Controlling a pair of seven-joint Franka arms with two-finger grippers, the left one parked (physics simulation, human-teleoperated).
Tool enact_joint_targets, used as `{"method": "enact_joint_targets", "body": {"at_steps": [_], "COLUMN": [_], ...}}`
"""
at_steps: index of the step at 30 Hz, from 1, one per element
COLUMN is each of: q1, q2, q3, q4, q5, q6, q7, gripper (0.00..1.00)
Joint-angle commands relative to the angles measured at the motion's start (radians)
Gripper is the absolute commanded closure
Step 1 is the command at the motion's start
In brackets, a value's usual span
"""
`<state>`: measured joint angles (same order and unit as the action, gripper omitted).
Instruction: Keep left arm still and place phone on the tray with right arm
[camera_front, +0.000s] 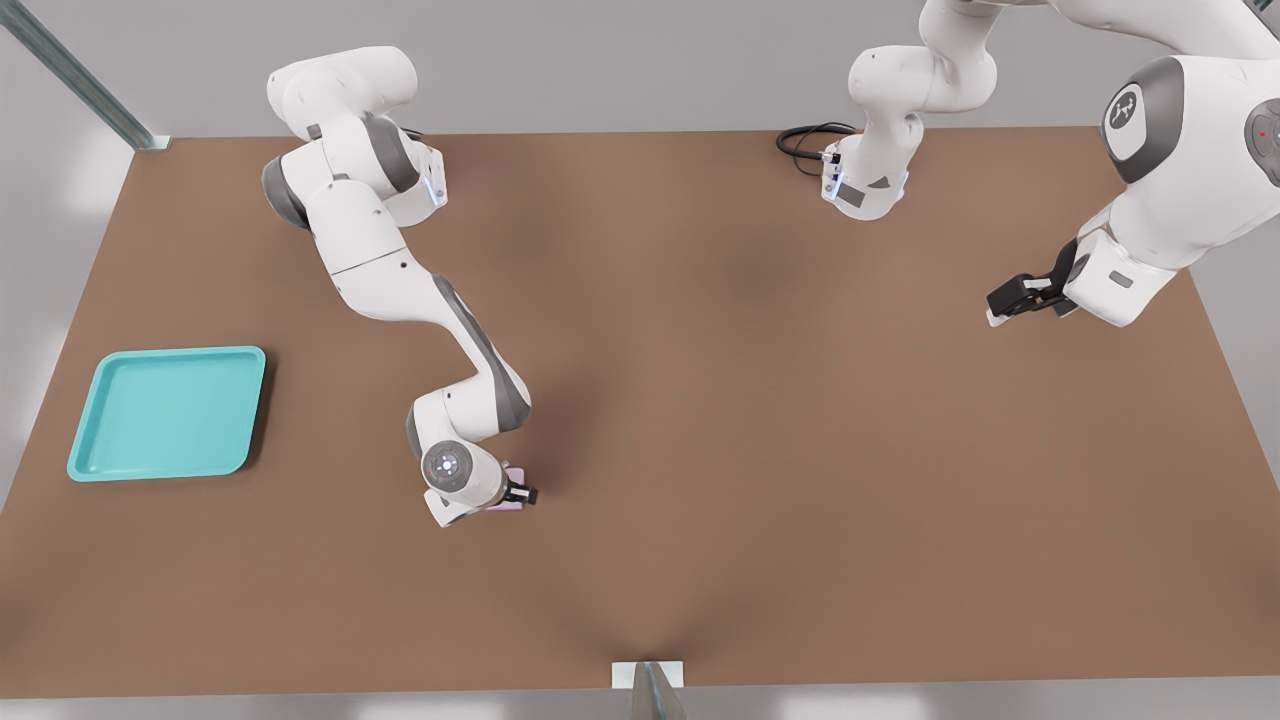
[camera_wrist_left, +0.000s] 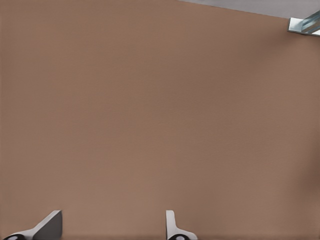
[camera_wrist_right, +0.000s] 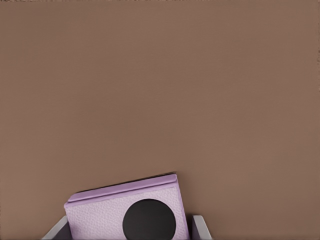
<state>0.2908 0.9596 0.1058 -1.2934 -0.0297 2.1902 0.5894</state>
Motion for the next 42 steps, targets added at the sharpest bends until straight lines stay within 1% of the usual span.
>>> {"method": "enact_joint_targets", "body": {"at_steps": [1,3,6,14,17,21,23,27,29,33,37,42], "q1": [0.001,0.001,0.001,-0.002,-0.021,-0.059,-0.087,-0.188,-0.280,-0.420,-0.594,-0.769], "q2": [-0.001,-0.001,-0.002,-0.012,-0.048,-0.119,-0.167,-0.301,-0.394,-0.492,-0.524,-0.512], "q3": [0.000,0.000,0.000,0.000,0.000,0.000,0.000,0.003,0.003,0.003,0.003,0.003], "q4": [0.000,0.000,0.000,0.002,0.002,-0.003,-0.063,-0.225,-0.319,-0.438,-0.466,-0.458], "q5": [-0.001,-0.001,-0.001,-0.001,-0.001,-0.001,-0.009,-0.016,-0.030,-0.035,-0.035,-0.035], "q6": [0.006,0.006,0.006,-0.007,-0.040,-0.109,-0.107,-0.099,-0.106,-0.107,-0.112,-0.107], "q7": [0.081,0.081,0.078,0.050,0.010,-0.020,-0.056,-0.183,-0.292,-0.488,-0.764,-1.011], "gripper": [0.14,0.15,0.20,0.20,0.20,0.24,0.24,0.24,0.24,0.24,0.24,0.24]}}
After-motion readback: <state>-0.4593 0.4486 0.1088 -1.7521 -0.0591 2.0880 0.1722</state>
